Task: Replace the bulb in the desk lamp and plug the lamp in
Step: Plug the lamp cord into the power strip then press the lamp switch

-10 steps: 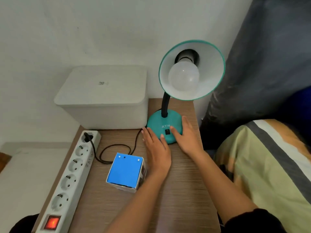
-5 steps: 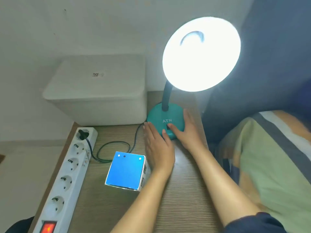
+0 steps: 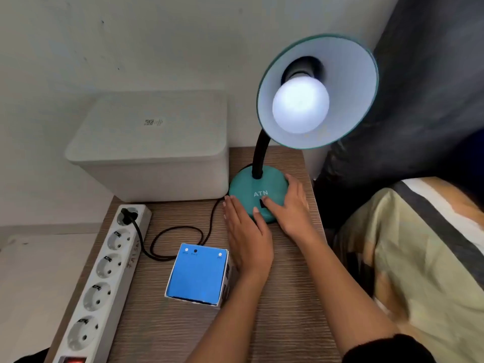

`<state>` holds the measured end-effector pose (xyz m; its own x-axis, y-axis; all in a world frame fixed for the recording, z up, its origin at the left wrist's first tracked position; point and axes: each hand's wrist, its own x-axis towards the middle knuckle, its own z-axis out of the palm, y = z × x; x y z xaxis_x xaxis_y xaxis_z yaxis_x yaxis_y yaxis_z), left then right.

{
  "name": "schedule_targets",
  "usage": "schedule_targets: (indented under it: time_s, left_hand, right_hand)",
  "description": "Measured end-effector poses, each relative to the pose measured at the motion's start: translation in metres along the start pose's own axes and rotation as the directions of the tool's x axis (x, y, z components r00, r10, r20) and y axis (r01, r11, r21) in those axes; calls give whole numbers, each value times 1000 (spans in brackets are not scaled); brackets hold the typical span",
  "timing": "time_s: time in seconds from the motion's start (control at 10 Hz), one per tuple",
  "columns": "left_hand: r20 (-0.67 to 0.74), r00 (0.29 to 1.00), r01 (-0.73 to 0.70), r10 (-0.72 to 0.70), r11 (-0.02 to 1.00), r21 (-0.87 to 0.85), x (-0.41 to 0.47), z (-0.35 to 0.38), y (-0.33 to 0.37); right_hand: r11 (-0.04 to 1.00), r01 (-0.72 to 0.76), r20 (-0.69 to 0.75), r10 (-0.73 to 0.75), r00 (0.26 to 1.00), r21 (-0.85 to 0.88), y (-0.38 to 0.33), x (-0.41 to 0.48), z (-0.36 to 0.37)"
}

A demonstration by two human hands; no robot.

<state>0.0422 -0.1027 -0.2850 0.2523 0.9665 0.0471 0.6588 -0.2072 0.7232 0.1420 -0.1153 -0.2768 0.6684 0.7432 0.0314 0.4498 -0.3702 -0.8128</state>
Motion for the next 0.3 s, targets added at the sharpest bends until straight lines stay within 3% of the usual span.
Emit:
schedule_targets:
  time_s: [0.1, 0.3]
  left_hand:
    - [1, 1000, 17, -17, 999, -36, 0, 0, 0]
    - [2, 999, 47, -47, 998, -52, 0, 0, 2]
  right_hand:
    - [998, -60, 36, 61, 998, -18, -1, 3, 0]
    - [999, 26, 24, -27, 999, 41, -1, -7, -6]
